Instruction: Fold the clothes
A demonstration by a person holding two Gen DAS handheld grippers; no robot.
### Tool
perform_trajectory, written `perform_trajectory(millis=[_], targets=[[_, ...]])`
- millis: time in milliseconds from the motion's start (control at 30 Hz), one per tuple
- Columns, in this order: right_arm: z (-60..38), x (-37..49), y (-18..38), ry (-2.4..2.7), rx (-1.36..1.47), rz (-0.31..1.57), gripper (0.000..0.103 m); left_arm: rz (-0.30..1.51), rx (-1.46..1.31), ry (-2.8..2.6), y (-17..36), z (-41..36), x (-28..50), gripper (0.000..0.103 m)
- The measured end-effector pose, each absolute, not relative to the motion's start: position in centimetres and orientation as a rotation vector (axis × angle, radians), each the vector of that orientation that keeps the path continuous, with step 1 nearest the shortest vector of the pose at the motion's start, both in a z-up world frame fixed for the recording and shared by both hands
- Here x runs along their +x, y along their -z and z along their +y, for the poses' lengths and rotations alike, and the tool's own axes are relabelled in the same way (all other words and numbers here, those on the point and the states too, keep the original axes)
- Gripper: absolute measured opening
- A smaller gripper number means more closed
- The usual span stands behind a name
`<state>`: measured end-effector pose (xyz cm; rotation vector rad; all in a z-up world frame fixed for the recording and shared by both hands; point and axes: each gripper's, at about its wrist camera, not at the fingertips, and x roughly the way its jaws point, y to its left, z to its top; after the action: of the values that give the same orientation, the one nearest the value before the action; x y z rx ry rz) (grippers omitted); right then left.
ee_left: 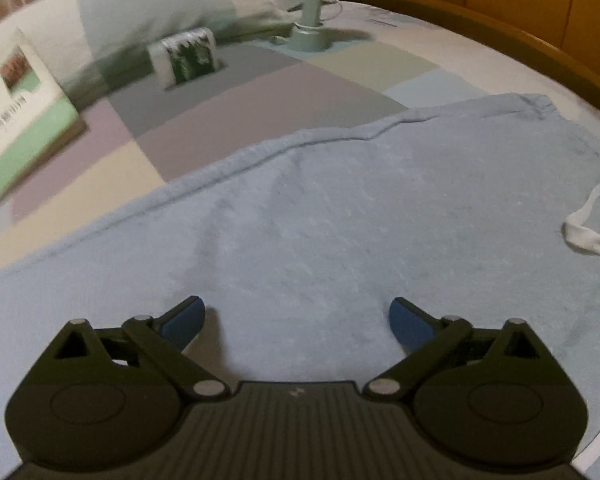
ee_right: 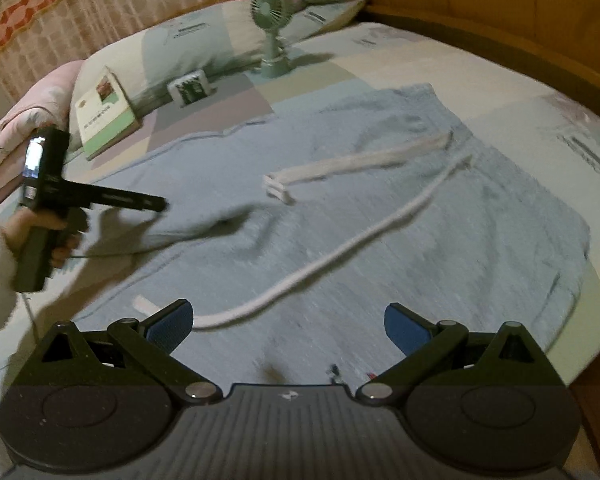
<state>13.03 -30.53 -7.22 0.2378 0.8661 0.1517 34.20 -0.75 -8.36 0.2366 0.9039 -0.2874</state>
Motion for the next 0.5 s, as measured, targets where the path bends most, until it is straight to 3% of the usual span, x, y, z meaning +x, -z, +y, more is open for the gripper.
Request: perform_trajectory(millis=[200, 433, 500], targets=[[-30.9, 12.5, 7.7, -0.162, 0.225, 0.868, 0.103, 0.862, 0.142, 0.37, 5.8, -3.1, 35.8, 0.098], [-31.8, 11.8, 6.6, -0.114, 0.144, 0.835, 0.103, 0.925, 0.116, 0.311, 9.8, -7.4, 41.9, 0.098], [-32.5, 11.7, 6.4, -0.092, 0.137, 0.831, 0.103, 0.891, 0.119, 0.256, 10.3, -7.5, 43.5, 0.103]])
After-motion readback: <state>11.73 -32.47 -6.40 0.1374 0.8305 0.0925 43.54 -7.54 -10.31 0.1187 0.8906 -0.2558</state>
